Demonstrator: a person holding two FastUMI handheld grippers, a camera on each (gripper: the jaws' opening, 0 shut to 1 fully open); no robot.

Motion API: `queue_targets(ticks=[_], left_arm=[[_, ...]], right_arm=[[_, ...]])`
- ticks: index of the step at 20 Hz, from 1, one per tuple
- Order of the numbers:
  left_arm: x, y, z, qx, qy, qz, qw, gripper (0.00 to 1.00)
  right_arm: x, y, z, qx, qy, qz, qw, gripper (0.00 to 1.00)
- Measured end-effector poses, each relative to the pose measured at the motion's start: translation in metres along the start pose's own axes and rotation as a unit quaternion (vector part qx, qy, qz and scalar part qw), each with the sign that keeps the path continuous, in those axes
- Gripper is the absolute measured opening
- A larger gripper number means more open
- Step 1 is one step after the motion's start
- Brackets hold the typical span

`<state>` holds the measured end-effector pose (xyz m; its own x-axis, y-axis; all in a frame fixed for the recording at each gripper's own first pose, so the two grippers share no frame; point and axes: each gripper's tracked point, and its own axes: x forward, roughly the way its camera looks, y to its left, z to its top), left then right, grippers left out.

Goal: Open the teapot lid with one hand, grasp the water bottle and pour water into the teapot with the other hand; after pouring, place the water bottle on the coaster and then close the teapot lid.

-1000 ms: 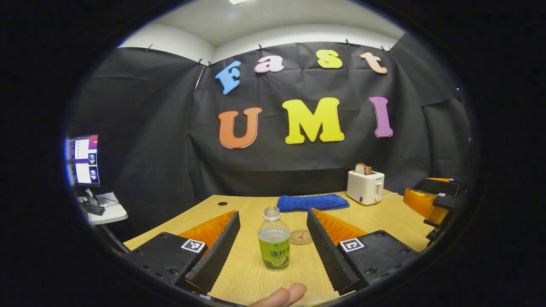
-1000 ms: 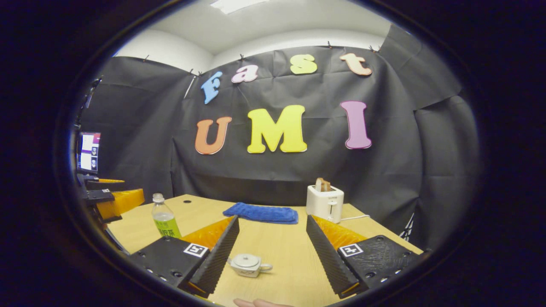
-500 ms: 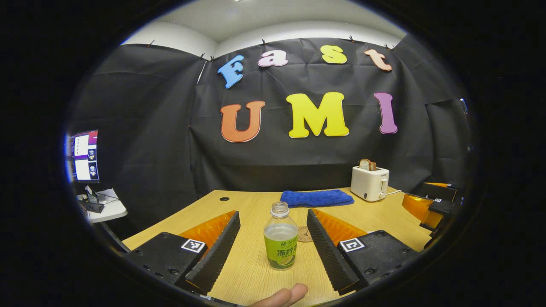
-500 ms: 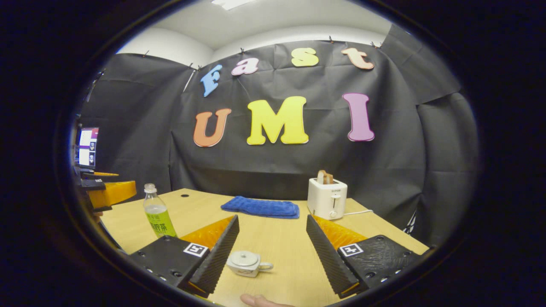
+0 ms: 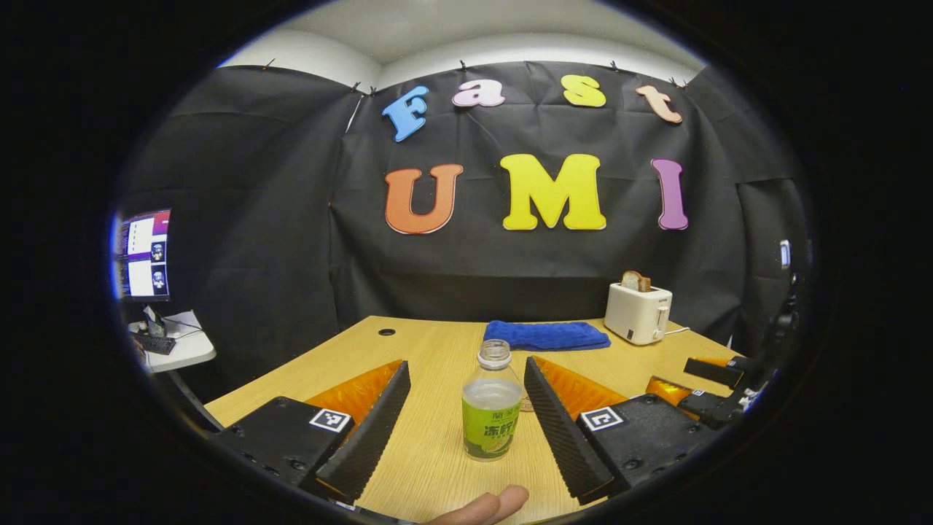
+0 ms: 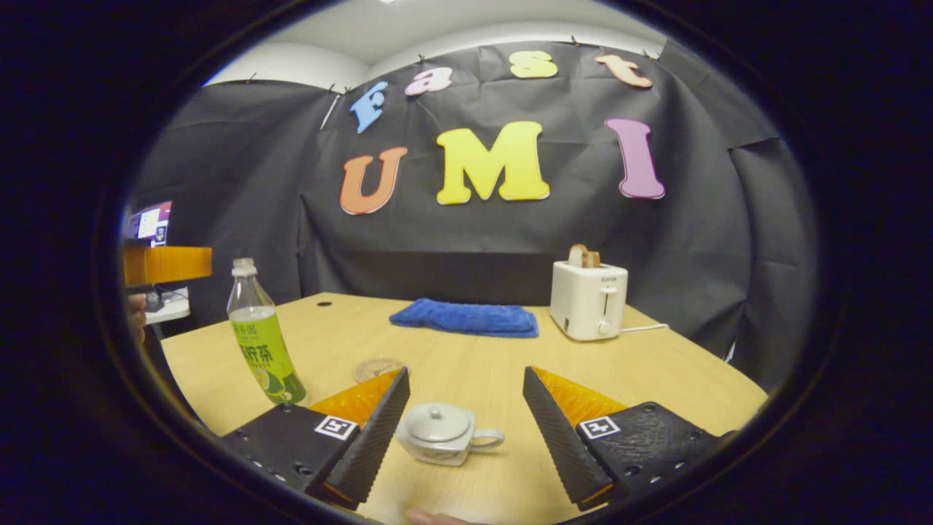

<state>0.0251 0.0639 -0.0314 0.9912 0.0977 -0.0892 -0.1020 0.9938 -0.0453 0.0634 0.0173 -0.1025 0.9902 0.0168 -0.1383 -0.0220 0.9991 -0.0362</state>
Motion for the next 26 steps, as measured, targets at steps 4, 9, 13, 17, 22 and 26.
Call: queue_targets(ticks=[4,9,13,17,22,26], left_arm=[[0.005,0.005,-0.008,-0.002,0.014,0.008,1.0,0.98],[0.008,0.006,-0.013,-0.004,0.023,0.008,1.0,0.98],[0.009,0.006,-0.017,-0.001,0.027,0.006,1.0,0.99],[0.011,0.001,-0.02,0.004,0.031,-0.002,1.0,0.99],[0.013,-0.004,-0.022,0.015,0.03,-0.008,0.999,0.98],[0.016,-0.005,-0.026,0.027,0.034,-0.014,0.999,0.99]], right_arm=[[0.009,0.01,-0.016,-0.003,0.014,0.019,1.0,0.75],[0.012,0.019,-0.021,-0.019,0.012,0.039,0.999,0.39],[0.019,0.022,-0.023,-0.011,0.011,0.048,0.999,0.33],[0.023,0.023,-0.026,-0.001,0.018,0.047,0.999,0.14],[0.026,0.019,-0.02,-0.004,0.014,0.043,0.999,0.01],[0.017,0.023,-0.005,0.02,-0.004,0.06,0.998,0.0]])
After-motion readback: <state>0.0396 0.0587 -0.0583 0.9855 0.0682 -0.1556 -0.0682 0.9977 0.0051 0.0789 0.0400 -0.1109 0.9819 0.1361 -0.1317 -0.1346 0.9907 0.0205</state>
